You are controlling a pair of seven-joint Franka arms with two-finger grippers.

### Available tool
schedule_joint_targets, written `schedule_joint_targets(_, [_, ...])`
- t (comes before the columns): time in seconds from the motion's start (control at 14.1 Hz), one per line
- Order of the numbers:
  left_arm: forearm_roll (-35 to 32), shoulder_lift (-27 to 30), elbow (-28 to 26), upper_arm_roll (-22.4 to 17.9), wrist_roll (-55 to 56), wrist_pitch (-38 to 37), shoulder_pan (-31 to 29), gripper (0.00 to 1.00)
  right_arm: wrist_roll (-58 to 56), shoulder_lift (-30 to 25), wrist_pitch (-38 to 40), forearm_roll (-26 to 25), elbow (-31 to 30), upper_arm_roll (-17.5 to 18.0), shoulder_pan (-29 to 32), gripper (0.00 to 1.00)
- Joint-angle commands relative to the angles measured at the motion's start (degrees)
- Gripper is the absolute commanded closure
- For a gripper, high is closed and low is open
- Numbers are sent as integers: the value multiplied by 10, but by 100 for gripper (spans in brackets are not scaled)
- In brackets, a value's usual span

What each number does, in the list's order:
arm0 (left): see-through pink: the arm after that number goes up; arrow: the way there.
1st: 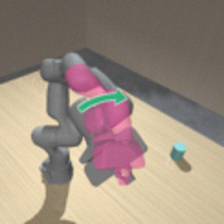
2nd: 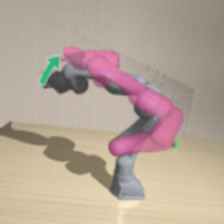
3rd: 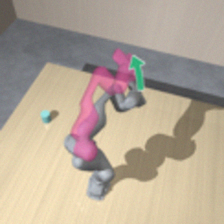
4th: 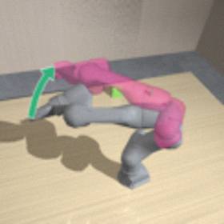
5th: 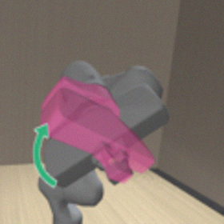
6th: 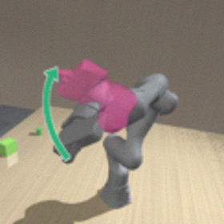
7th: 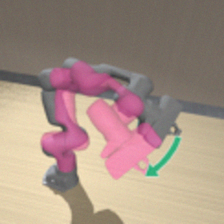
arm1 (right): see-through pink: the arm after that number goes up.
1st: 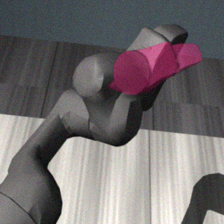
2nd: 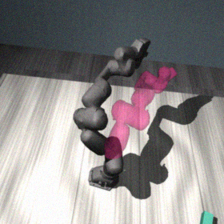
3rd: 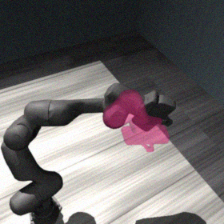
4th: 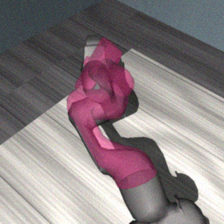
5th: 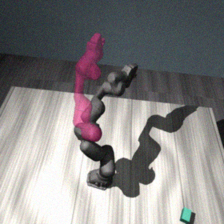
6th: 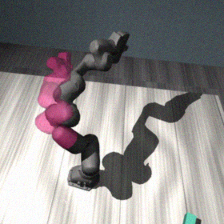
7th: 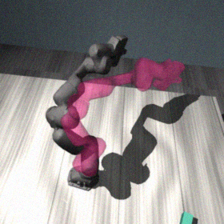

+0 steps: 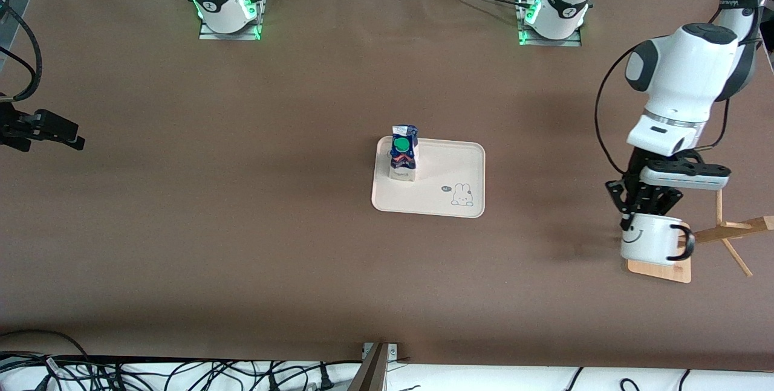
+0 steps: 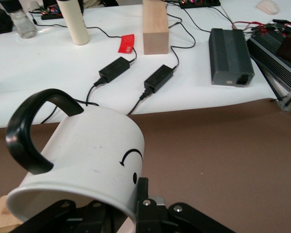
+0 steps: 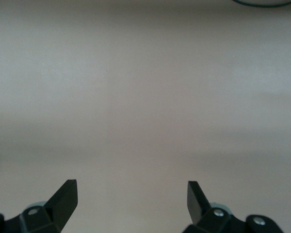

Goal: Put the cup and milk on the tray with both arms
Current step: 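Lift the white mug off the wooden stand with the left gripper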

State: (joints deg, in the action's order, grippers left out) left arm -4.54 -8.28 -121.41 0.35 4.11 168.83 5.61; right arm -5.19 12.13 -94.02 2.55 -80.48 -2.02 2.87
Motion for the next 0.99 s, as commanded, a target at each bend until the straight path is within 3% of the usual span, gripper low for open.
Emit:
schedule_joint_targets(0.0, [-7,10,25,14,13,-96,21,100,29,-32,-31,11,-41,17,19,0])
schedule_joint_targets(0.42, [-15,-39,124,21,14,-340,88,100,33,-51,-30,6,-68,14,9,0])
schedule_joint_targets(0.5, [-10,-53,146,22,13,-369,98,100,34,-52,-28,7,-73,8,8,0])
schedule_joint_targets(0.71, [-2,-92,183,35,13,-427,113,100,27,-51,-44,11,-79,-57,-38,0])
schedule_joint_targets(0.92, [49,-130,211,47,13,-479,129,100,23,-51,-44,12,-85,-55,-30,0])
